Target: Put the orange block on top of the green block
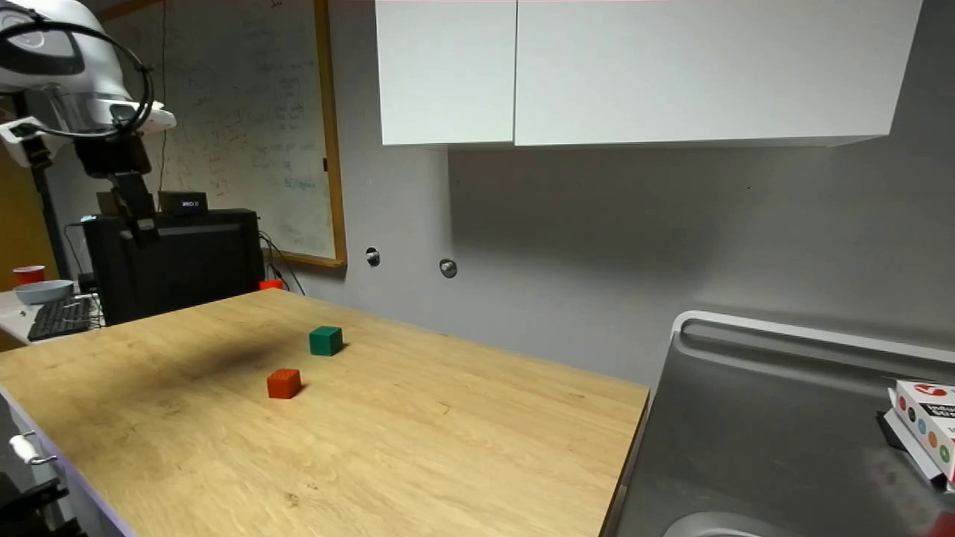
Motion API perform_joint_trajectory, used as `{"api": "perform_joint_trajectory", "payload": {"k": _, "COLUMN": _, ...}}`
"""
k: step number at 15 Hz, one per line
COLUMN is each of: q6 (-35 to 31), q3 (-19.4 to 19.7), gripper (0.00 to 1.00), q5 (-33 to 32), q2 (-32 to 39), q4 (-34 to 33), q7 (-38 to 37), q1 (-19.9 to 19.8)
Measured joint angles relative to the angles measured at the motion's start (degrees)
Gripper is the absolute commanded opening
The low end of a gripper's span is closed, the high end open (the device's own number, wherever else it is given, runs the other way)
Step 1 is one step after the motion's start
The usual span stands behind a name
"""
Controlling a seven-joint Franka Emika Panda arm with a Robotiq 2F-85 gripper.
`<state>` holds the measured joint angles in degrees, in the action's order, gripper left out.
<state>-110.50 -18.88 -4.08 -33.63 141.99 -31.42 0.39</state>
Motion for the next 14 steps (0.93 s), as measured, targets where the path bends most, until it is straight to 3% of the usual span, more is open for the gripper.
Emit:
{"api": "perform_joint_trajectory", "payload": {"k": 6, "q6": -5.2, "q3": 2.5, "gripper": 1.00, "q5": -0.6, "q2": 2.6, "q4": 0.1, "q7": 0.1, "q1": -0.6}}
{"api": "perform_joint_trajectory", "payload": {"k": 14, "q6": -11.6, "q3": 12.1, "gripper": 1.00, "q5": 2.6, "q2": 10.4, "q4": 0.1, "q7": 2.3, "q1": -2.5}}
